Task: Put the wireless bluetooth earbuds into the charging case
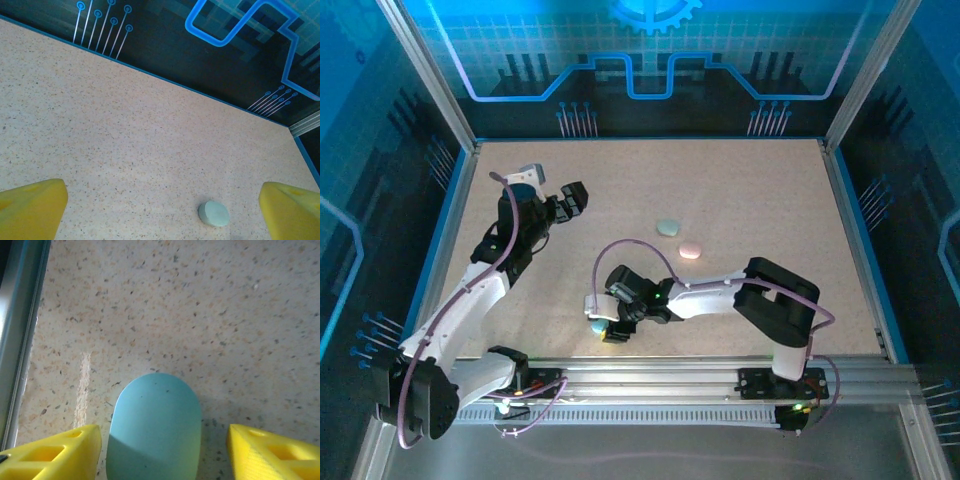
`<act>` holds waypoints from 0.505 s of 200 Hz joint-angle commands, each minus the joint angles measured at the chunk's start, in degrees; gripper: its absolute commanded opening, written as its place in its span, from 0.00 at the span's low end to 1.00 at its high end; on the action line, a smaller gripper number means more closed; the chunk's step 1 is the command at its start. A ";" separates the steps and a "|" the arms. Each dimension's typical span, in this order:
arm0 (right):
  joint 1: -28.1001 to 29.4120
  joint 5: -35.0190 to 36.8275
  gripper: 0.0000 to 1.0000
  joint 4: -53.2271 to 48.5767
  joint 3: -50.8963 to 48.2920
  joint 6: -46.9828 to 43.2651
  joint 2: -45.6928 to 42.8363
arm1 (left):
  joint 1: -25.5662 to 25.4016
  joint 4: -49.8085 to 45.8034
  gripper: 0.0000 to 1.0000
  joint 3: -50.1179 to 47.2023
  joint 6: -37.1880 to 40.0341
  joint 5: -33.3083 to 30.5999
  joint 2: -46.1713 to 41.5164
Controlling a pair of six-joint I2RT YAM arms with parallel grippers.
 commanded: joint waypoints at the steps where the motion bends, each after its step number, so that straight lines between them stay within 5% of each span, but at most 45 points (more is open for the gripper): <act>1: 0.55 -1.48 0.68 1.38 1.27 -0.06 1.46 | 0.46 -0.85 0.99 -0.90 0.17 1.00 -1.36; 39: 0.44 -0.61 0.63 2.60 1.30 0.86 2.96 | 0.45 -0.61 0.99 -0.99 -0.19 1.59 -1.17; 57: 0.38 -0.17 0.53 3.36 0.48 1.16 2.04 | 0.50 -0.53 0.98 -0.83 0.32 2.31 -1.30; 101: -1.54 0.74 0.39 4.11 -4.06 1.69 -8.70 | 0.45 2.84 0.94 -1.30 1.94 7.85 -1.55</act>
